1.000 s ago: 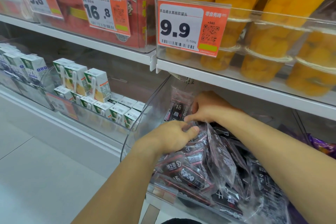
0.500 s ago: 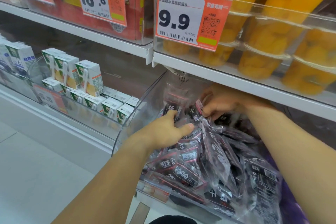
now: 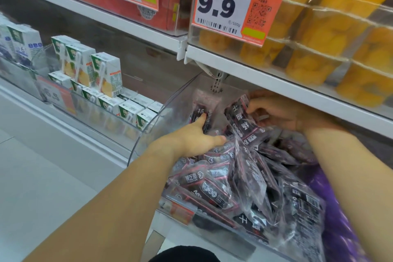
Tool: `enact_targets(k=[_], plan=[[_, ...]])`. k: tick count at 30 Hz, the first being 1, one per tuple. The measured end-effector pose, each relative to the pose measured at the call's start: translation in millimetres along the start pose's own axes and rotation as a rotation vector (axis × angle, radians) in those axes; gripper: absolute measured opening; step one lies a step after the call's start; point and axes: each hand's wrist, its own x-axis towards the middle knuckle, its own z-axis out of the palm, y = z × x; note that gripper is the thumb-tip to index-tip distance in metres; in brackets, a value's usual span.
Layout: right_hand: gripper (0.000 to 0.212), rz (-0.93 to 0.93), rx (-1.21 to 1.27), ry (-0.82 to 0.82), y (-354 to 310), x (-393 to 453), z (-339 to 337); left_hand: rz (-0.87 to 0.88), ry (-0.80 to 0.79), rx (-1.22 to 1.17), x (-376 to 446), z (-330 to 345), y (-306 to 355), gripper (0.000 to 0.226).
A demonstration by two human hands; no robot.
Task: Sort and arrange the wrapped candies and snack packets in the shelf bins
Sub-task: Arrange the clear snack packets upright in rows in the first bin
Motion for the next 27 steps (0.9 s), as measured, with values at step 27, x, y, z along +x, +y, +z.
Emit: enact_targets(k=[27], plan=[[0.054,-0.429,-0.389,0.317,14,27,65,0.017,0.01,0.365,-15,-9,2,0.086]])
